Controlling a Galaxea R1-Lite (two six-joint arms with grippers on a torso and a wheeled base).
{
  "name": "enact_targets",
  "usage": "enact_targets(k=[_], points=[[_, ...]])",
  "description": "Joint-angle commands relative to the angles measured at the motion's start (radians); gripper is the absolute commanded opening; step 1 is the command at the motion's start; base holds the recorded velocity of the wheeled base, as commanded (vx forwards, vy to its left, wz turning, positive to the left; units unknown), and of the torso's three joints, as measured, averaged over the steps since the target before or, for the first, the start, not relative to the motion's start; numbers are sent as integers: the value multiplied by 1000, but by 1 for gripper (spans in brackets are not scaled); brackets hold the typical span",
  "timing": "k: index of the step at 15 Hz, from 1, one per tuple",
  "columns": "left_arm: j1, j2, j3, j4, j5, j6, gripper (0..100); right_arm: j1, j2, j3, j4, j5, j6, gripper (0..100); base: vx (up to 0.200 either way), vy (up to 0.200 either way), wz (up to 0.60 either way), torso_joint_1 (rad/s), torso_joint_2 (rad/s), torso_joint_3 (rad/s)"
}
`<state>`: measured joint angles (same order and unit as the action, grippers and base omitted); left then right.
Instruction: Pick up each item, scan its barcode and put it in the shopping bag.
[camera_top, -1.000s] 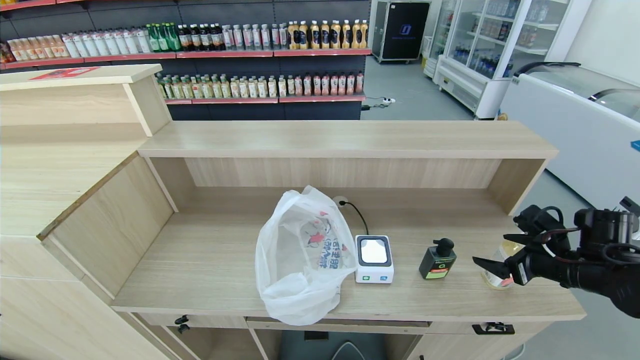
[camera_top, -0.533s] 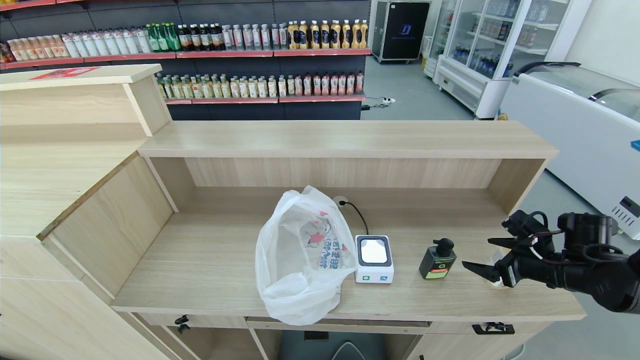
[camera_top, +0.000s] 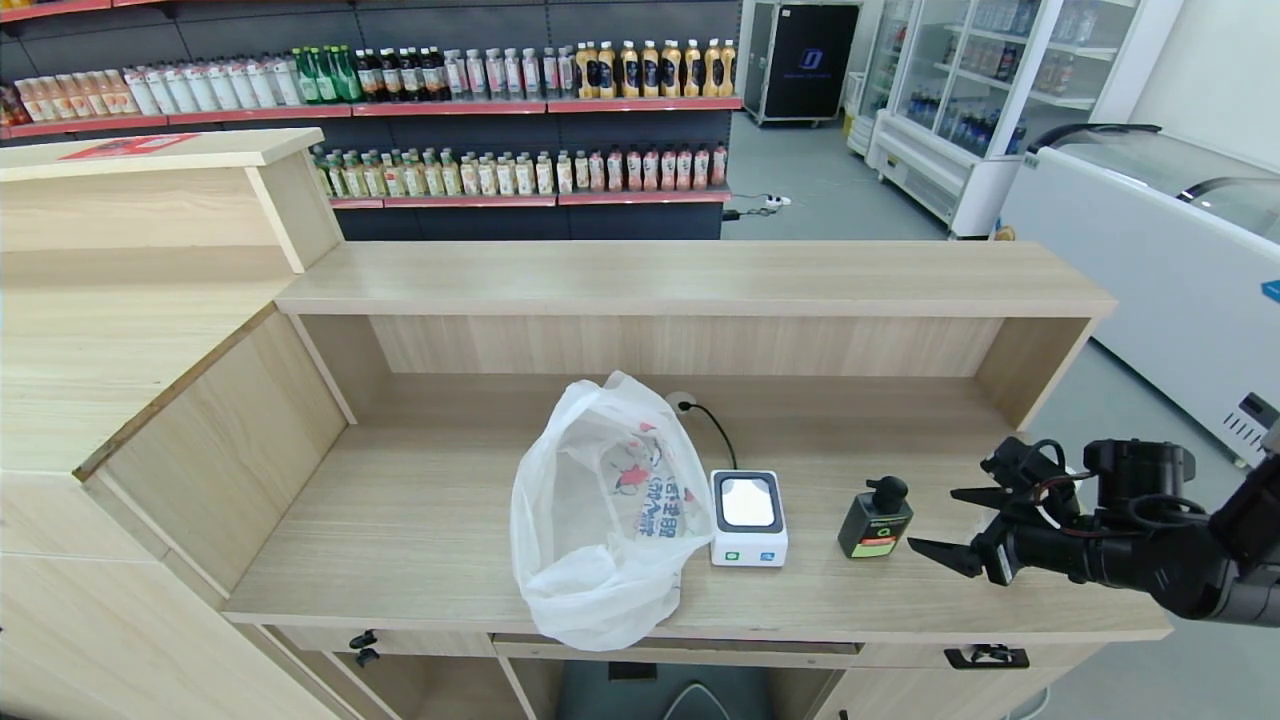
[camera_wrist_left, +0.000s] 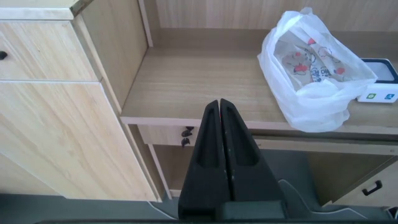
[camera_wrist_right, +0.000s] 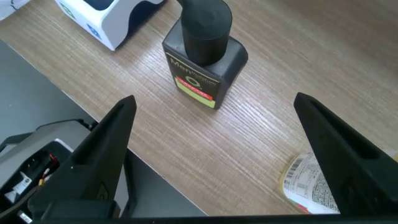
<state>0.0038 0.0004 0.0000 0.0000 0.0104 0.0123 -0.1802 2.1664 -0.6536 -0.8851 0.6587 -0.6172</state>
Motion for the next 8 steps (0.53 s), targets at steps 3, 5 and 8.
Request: enact_targets(k=[3, 5, 8], points=[[1, 0, 0, 0, 0, 0, 0, 18, 67, -60, 3, 16, 1, 100, 0, 0, 0, 0, 0, 0], [1, 0, 0, 0, 0, 0, 0, 31, 92, -87, 3, 45, 1, 100, 0, 0, 0, 0, 0, 0], [1, 0, 0, 0, 0, 0, 0, 41, 127, -121, 3, 76, 1, 100, 0, 0, 0, 0, 0, 0]])
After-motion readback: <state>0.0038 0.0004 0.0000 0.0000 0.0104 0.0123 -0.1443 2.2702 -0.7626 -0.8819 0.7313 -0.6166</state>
